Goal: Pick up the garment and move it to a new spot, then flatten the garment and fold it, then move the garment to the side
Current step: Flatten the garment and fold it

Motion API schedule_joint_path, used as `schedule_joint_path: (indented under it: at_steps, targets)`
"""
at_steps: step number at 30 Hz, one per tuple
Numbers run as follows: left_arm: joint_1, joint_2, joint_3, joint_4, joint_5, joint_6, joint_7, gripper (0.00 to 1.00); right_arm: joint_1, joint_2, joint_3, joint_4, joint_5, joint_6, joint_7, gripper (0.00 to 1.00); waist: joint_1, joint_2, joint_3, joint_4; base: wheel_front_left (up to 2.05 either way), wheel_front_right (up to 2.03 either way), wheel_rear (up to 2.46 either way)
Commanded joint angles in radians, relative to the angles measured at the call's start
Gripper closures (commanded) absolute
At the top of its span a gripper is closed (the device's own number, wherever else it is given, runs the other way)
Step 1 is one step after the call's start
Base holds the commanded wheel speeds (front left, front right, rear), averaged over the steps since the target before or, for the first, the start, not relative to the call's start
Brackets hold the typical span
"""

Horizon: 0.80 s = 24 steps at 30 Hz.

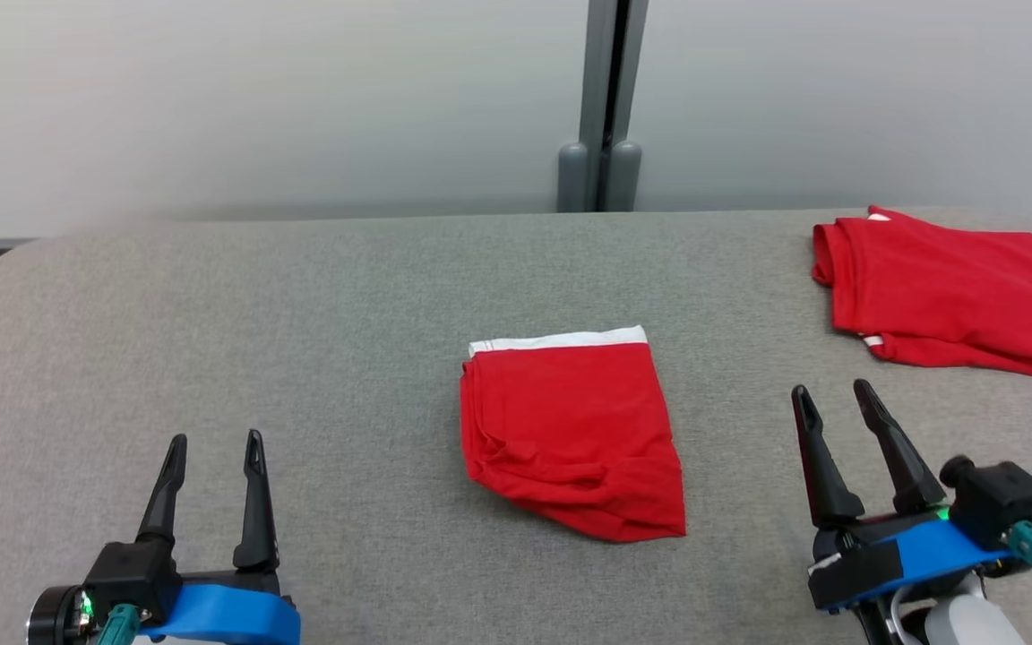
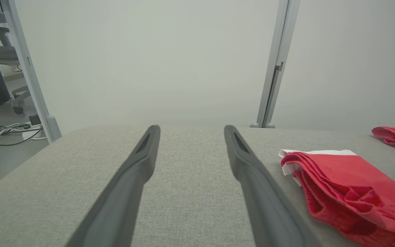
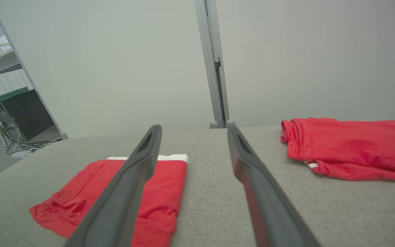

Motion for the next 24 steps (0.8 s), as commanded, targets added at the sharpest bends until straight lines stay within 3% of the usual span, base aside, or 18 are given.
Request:
schedule_joint_path:
  at_steps: [1, 11, 24]
  targets:
    - [0.015, 0.0, 0.004, 0.001, 0.01, 0.006, -0.002, 0.0, 0.033, 0.008, -0.015, -0.017, -0.024, 0.001, -0.003, 0.0, 0.0, 0.0, -0.019, -0.02, 0.0, 0.0, 0.0]
    - [0.057, 0.0, -0.001, 0.01, 0.04, 0.021, -0.002, 0.0, 0.127, 0.056, -0.082, -0.073, -0.117, 0.001, -0.003, 0.0, 0.0, 0.0, -0.056, -0.048, 0.0, 0.0, 0.0]
    - [0.085, 0.006, -0.004, 0.016, 0.043, 0.03, -0.002, 0.0, 0.174, 0.09, -0.102, -0.065, -0.184, 0.001, -0.003, 0.0, 0.0, 0.0, -0.061, -0.024, 0.0, 0.0, 0.0]
